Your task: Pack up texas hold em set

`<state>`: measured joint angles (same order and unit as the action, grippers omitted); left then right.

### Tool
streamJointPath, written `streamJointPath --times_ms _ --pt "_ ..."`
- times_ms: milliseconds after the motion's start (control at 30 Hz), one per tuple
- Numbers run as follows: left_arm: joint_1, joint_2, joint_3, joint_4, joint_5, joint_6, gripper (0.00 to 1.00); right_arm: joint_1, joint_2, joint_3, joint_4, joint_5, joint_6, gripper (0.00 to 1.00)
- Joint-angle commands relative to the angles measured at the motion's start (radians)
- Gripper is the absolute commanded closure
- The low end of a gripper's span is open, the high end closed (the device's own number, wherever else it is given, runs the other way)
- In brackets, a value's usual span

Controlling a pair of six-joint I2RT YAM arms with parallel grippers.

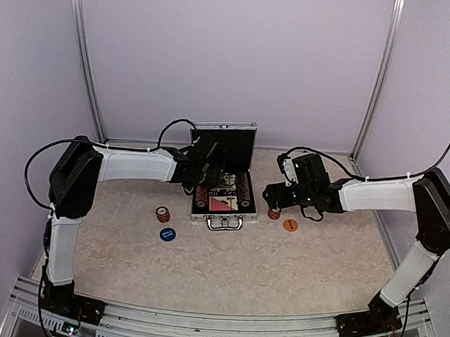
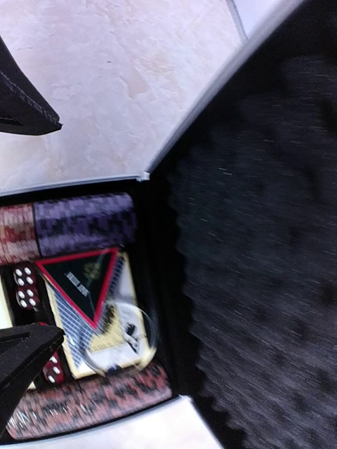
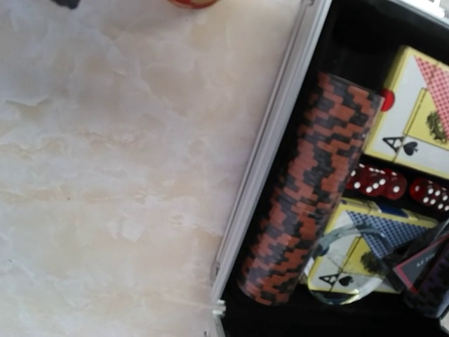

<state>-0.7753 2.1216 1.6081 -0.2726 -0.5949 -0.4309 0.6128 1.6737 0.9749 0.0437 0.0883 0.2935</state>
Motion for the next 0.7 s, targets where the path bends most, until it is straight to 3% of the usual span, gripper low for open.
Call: streamJointPath --times_ms 0,267,667 --pt "0.004 0.004 0.043 0.034 0.013 0.023 0.08 -0.006 0.011 0.022 0.010 -0.004 0.002 0.12" --pt "0.011 0.130 0.156 0.036 0.013 0.032 0.13 -0.005 0.009 0.019 0.011 -0.005 0.003 0.12" --pt "0.027 0.222 0.191 0.089 0.003 0.022 0.18 -0.005 0.006 0.016 0.013 -0.004 0.001 0.12"
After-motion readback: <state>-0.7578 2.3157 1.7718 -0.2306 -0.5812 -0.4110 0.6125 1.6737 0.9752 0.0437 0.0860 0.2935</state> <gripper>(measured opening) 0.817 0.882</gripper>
